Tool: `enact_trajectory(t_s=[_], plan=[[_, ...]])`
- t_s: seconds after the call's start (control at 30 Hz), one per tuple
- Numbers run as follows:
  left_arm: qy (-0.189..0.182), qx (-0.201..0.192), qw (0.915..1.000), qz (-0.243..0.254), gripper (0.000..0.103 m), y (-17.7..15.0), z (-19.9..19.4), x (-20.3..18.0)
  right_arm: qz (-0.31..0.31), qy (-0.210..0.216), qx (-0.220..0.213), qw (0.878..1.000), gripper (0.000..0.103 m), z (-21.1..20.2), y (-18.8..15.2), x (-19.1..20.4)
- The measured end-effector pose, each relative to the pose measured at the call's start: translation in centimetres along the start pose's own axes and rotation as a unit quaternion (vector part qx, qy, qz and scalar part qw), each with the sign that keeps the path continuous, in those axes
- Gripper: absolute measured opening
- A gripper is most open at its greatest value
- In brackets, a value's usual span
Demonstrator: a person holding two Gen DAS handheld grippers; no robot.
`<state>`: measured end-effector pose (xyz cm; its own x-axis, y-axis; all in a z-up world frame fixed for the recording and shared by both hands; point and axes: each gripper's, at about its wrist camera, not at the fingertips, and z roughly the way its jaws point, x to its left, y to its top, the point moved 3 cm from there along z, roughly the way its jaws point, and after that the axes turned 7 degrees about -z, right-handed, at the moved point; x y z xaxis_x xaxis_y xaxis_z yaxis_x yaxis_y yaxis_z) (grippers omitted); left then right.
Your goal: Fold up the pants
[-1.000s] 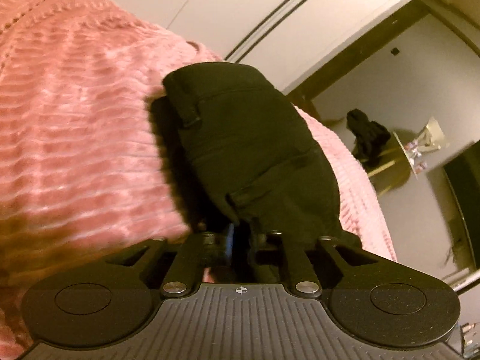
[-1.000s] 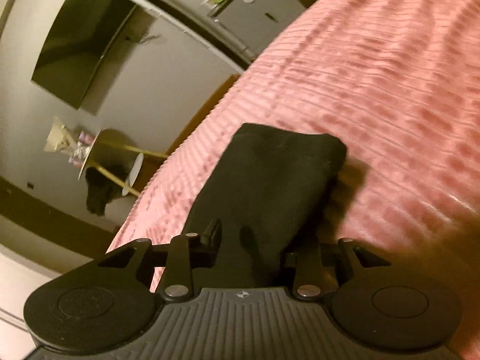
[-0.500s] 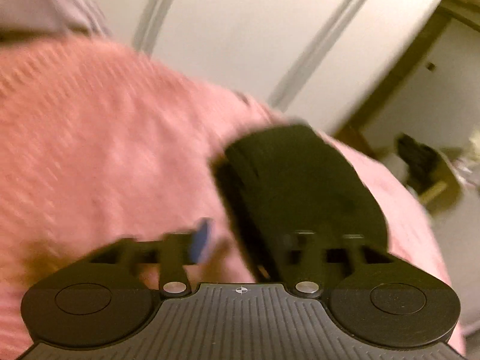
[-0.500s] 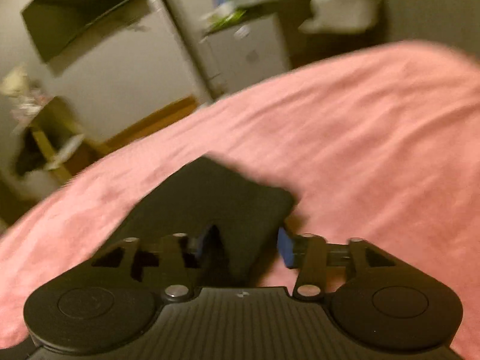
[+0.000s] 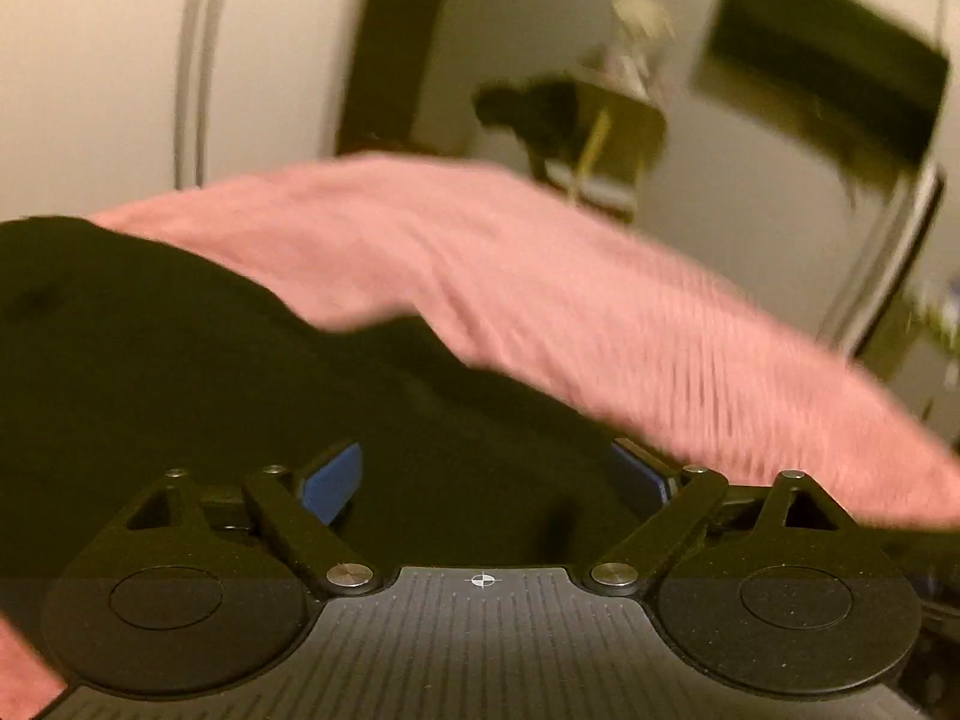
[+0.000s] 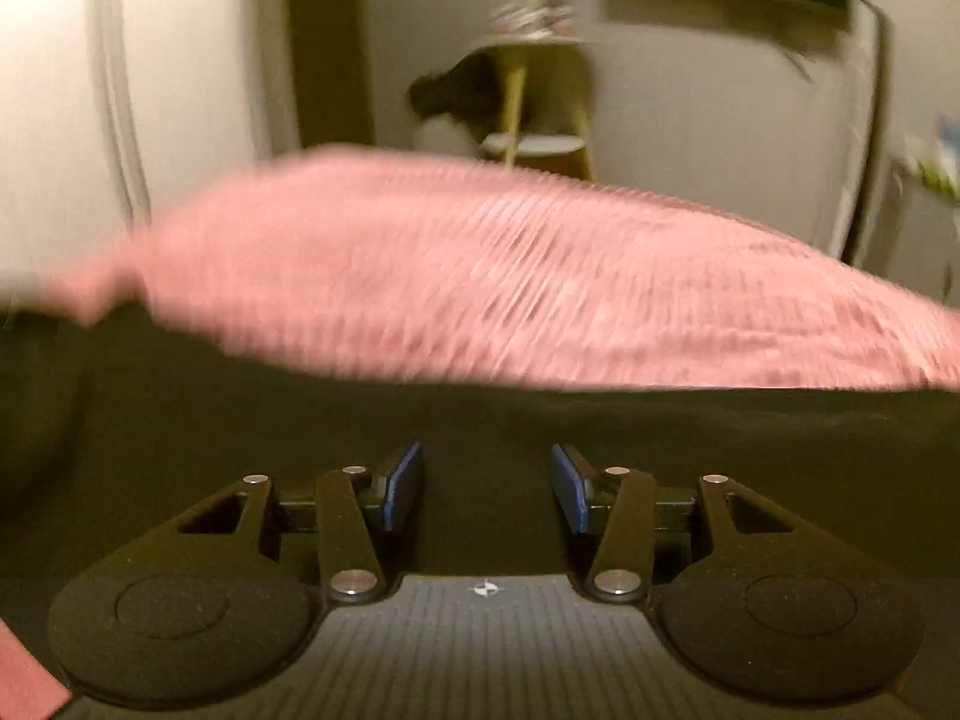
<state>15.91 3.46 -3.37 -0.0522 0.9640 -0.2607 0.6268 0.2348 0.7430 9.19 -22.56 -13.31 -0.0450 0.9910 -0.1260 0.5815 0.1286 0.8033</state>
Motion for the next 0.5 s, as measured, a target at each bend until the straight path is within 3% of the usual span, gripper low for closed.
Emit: enact_trajectory(t_s=[0.07, 0.13, 0.2, 0.27, 0.33, 0.4, 0.5], plan=[[0.036, 0.021, 0.9988, 0.028, 0.09, -2.0, 2.4, -0.8, -0.024, -0.005, -0.027, 0.999, 0.048, 0.1, -0.6, -0.5], [0.07, 0.0, 0.9949, 0.073, 0.098, -3.5, 3.4, -0.5, 0.009, -0.017, -0.026, 0.999, 0.048, 0.3, -0.5, -2.6], [0.092, -0.014, 0.9928, 0.076, 0.098, -3.4, 3.1, 0.1, 0.047, -0.085, -0.021, 0.995, 0.048, -0.2, -0.7, -5.4], [0.112, -0.019, 0.9924, 0.046, 0.098, -2.8, 2.9, 1.3, 0.101, -0.137, -0.014, 0.985, 0.049, -1.2, -1.5, -8.9], [0.125, -0.02, 0.9919, 0.004, 0.097, -2.3, 2.7, 3.1, 0.14, -0.208, -0.002, 0.968, 0.06, -2.4, -2.4, -12.4], [0.128, -0.023, 0.9915, -0.01, 0.096, -1.9, 2.3, 3.3, 0.184, -0.274, 0.004, 0.944, 0.06, -4.5, -3.5, -16.1], [0.134, -0.023, 0.9907, 0.001, 0.096, -2.3, 2.1, 3.2, 0.287, -0.307, -0.005, 0.907, 0.063, -8.4, -5.8, -21.1]])
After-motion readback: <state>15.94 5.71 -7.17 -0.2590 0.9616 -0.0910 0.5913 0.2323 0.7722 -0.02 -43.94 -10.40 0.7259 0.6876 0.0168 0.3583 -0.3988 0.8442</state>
